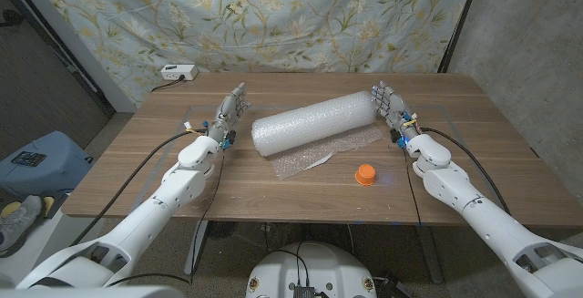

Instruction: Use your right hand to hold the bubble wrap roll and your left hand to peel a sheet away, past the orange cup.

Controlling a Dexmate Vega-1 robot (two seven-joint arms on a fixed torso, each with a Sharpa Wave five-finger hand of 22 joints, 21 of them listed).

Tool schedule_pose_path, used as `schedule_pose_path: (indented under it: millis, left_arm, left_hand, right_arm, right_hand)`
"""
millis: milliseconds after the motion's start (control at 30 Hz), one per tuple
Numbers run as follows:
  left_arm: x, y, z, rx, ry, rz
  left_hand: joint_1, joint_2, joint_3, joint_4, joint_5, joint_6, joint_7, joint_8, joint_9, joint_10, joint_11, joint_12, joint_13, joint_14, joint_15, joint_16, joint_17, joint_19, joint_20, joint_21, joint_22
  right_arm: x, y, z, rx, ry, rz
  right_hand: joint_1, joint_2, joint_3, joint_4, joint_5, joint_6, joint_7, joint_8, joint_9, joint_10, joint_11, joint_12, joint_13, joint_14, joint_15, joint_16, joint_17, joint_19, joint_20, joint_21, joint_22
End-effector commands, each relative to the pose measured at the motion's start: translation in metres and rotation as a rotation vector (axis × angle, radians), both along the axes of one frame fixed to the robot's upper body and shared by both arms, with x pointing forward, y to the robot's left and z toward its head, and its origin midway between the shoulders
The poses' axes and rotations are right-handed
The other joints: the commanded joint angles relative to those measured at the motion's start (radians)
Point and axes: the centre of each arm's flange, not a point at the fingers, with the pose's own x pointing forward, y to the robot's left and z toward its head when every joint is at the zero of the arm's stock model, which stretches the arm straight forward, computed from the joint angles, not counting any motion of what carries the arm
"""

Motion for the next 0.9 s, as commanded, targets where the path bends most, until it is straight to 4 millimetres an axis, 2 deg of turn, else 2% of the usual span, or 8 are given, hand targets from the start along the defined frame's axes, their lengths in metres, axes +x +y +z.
schedule_pose_path:
  millis: [33, 467, 900]
  left_arm:
    - [-0.003, -0.004, -0.001, 0.007, 0.005, -0.013]
    - [-0.01, -0.001, -0.007, 0.014, 0.019, -0.009]
    - [-0.013, 0.005, -0.01, 0.019, 0.026, -0.015]
  left_hand:
    - [0.012, -0.002, 0.009, -0.006, 0.005, -0.002, 0.003, 0.004, 0.002, 0.009, 0.009, 0.006, 0.001, 0.003, 0.008, 0.006, 0.005, 0.004, 0.007, 0.003, 0.001]
    - [0.015, -0.002, 0.013, -0.015, 0.007, 0.0, 0.005, 0.003, 0.002, 0.017, 0.012, 0.008, -0.002, 0.005, 0.009, 0.005, 0.004, 0.005, 0.006, 0.0, 0.001]
    - [0.019, -0.003, 0.016, -0.025, 0.008, -0.001, 0.008, 0.001, 0.002, 0.023, 0.016, 0.01, -0.005, 0.005, 0.013, 0.003, 0.004, 0.006, 0.007, -0.004, 0.001]
  right_arm:
    - [-0.007, 0.002, -0.004, -0.003, -0.003, 0.002]
    - [-0.015, 0.005, 0.0, -0.041, -0.04, -0.004]
    - [-0.024, 0.011, 0.015, -0.099, -0.104, -0.007]
  right_hand:
    - [0.011, 0.0, 0.009, -0.003, 0.004, 0.008, 0.003, 0.006, 0.004, 0.012, 0.003, 0.004, 0.004, 0.007, 0.002, 0.004, 0.003, 0.005, -0.001, 0.007, 0.002]
    - [0.015, -0.001, 0.014, -0.007, 0.003, 0.008, 0.002, 0.005, 0.003, 0.008, 0.005, 0.003, 0.004, 0.005, 0.008, 0.002, -0.003, 0.004, 0.001, 0.006, 0.002]
    - [0.018, -0.005, 0.016, -0.013, 0.002, 0.004, 0.002, 0.003, 0.003, 0.002, 0.007, 0.0, 0.003, -0.002, 0.013, -0.001, -0.007, 0.001, 0.005, 0.006, 0.002]
